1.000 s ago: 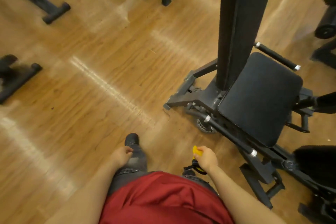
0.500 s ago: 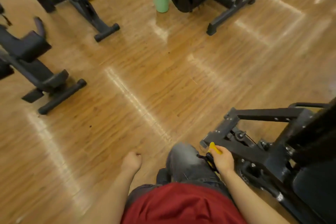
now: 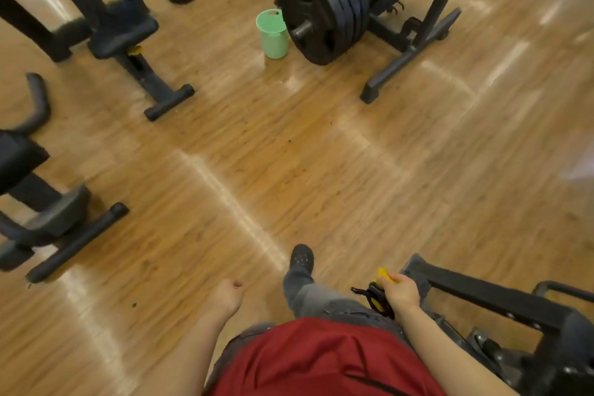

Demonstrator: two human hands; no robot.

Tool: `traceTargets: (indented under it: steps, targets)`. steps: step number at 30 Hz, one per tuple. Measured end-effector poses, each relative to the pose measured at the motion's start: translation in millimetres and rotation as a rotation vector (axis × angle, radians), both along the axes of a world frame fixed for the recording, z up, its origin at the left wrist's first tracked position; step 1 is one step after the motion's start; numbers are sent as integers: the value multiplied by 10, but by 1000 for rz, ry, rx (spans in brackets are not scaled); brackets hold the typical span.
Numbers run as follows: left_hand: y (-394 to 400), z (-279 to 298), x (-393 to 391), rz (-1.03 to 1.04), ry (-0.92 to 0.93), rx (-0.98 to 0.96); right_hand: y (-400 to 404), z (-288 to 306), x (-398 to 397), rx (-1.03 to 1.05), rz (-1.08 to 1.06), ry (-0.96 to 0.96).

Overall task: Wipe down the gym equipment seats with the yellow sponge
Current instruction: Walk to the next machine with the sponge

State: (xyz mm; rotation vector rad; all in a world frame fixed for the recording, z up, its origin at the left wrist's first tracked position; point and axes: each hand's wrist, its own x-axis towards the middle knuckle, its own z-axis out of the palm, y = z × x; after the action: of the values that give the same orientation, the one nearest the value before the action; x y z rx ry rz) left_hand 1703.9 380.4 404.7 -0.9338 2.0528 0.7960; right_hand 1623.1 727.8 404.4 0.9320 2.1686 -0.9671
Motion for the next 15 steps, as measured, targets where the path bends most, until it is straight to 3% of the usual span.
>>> traceTargets:
  steps: [6,15]
  targets:
    - [60,189,-1826,-180,114,-45,206,96,-1323,-89,-91,26]
    - [1202,152,-4319,-434,166,53,880,-52,-2169,-200,-491,43]
